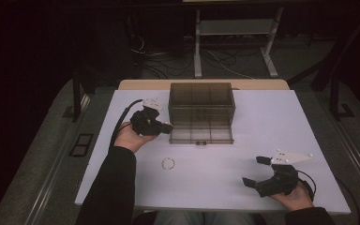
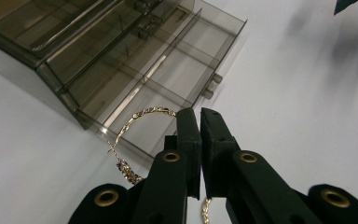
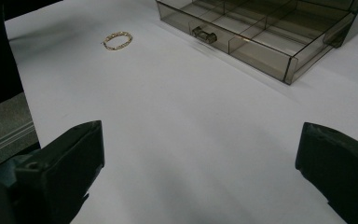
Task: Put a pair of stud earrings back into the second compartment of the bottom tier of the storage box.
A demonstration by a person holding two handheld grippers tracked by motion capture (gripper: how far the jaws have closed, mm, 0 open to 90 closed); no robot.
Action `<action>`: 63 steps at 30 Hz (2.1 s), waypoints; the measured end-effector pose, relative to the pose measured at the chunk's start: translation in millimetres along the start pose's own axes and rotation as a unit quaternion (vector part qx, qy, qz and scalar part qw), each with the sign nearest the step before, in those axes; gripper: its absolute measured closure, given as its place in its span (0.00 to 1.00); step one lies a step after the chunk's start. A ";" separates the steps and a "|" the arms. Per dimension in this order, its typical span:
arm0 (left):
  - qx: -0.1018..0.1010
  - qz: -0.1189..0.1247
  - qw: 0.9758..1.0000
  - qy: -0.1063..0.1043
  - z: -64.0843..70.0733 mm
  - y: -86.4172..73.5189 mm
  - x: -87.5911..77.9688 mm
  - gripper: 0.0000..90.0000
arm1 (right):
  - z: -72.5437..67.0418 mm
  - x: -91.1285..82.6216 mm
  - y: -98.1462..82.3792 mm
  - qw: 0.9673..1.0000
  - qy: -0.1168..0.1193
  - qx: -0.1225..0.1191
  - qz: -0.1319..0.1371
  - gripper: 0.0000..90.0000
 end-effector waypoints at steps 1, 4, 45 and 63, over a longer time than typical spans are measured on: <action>0.002 -0.002 1.000 -0.001 0.3 1.1 1.3 0.96 | 0.0 0.0 0.0 1.000 0.000 0.000 0.000 0.01; 0.004 0.001 1.000 -0.004 1.4 3.8 5.5 0.96 | -0.3 0.0 0.0 1.000 0.000 0.000 0.000 0.01; -0.003 0.063 0.998 -0.017 8.8 23.4 50.8 0.96 | -0.7 -0.5 0.1 1.000 0.003 -0.003 -0.001 0.01; -0.009 0.059 0.997 -0.039 18.4 16.8 83.2 0.96 | -0.5 -0.8 0.1 1.000 0.003 -0.004 -0.001 0.01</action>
Point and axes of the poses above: each handheld gripper's, and its own axes: x roughly forward along the jaws, y roughly out of its top, z roughly to its right, the point moved 6 cm from there along x, roughly forward along the jaws, and after that the axes turned 14 degrees about z, right-handed, at the moved point
